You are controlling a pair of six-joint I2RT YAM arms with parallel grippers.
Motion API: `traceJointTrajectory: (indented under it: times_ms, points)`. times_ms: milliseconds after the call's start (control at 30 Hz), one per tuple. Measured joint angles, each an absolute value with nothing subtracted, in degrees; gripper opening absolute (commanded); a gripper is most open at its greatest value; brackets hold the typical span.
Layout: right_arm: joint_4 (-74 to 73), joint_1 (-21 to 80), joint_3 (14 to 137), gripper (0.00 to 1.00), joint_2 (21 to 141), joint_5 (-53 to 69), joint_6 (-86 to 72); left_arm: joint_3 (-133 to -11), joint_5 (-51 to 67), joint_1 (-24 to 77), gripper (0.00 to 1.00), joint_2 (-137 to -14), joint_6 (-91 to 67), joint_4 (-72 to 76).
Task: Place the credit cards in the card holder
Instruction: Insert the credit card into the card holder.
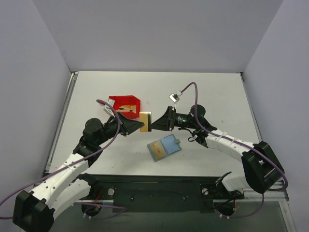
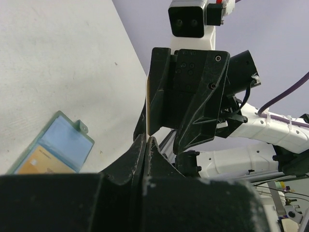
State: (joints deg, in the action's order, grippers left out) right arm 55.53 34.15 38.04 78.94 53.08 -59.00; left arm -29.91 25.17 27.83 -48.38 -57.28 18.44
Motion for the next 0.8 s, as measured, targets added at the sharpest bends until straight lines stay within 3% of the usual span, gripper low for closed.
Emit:
traceJointTrajectory:
  times_ms: [367,567,800]
  points:
    - [54.2,34.2,38.0,0.27,78.8,51.0,-56.9,-29.5,25.8,29.6,0.0,-49.3,-58.3,20.4]
    - [53.3,34.0,38.0,0.33,78.1,49.8,-56.3,-29.5,25.8,29.6,0.0,-49.4,-58.3,20.4]
    - [53.3,33.7,38.0,0.33,78.1,48.7,-56.1,-29.5,25.8,29.7,0.0,-50.0,-58.3,20.4]
